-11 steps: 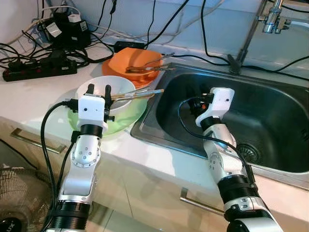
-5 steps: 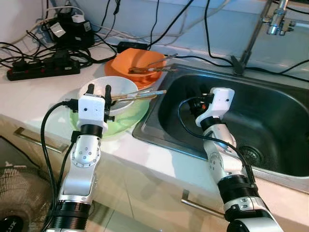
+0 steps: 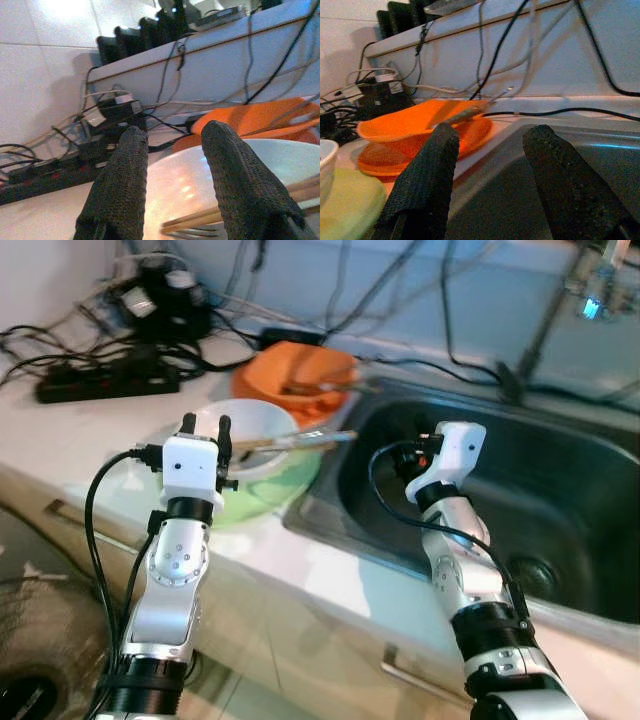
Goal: Kitchen organization
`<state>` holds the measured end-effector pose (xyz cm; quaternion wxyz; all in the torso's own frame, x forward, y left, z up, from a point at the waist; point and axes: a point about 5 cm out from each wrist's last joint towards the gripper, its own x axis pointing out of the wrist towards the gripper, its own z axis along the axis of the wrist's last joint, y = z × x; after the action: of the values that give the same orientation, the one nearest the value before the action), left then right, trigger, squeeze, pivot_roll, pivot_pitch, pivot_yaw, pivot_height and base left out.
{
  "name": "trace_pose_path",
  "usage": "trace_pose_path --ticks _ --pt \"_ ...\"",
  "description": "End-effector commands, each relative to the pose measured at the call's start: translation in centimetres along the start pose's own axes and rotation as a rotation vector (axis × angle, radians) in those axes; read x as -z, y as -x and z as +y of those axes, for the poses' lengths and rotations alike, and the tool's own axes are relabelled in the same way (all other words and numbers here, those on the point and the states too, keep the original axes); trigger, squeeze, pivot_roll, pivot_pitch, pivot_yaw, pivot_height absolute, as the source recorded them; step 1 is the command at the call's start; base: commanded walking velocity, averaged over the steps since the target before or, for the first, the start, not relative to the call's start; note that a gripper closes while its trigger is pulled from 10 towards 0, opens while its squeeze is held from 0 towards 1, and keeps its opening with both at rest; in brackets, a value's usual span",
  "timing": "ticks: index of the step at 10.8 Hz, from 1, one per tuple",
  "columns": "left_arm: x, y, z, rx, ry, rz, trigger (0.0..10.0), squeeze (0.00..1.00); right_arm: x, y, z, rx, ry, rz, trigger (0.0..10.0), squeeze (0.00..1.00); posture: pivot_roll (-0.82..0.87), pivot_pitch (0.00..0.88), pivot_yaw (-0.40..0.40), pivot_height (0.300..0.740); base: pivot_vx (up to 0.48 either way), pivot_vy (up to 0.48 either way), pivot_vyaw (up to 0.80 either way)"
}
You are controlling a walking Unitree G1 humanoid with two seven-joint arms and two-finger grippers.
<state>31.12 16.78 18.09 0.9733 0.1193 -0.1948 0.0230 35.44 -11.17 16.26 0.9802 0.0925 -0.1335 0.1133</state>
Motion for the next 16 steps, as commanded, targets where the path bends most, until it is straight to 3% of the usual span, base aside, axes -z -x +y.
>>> trace_pose_path --ticks 1,4,16 --pt "-0.84 -0.37 -0.09 0.016 -0.004 -0.041 10.0 0.00 -0.10 -0.18 0.13 -0.002 -0.001 -0.004 10.0 0.00 0.17 0.043 0.018 0.740 0.390 0.000 0.00" --pt "-0.86 -0.32 -0.16 0.020 0.001 -0.042 10.0 0.00 -0.05 -0.13 0.14 -0.003 -0.003 -0.003 10.0 0.00 0.17 0.045 0.019 0.740 0.362 0.000 0.00" --pt "-0.93 -0.20 -0.45 0.037 0.004 -0.045 10.0 0.00 0.20 -0.08 0.25 -0.008 -0.011 0.006 10.0 0.00 0.17 0.046 0.016 0.740 0.000 0.000 0.00"
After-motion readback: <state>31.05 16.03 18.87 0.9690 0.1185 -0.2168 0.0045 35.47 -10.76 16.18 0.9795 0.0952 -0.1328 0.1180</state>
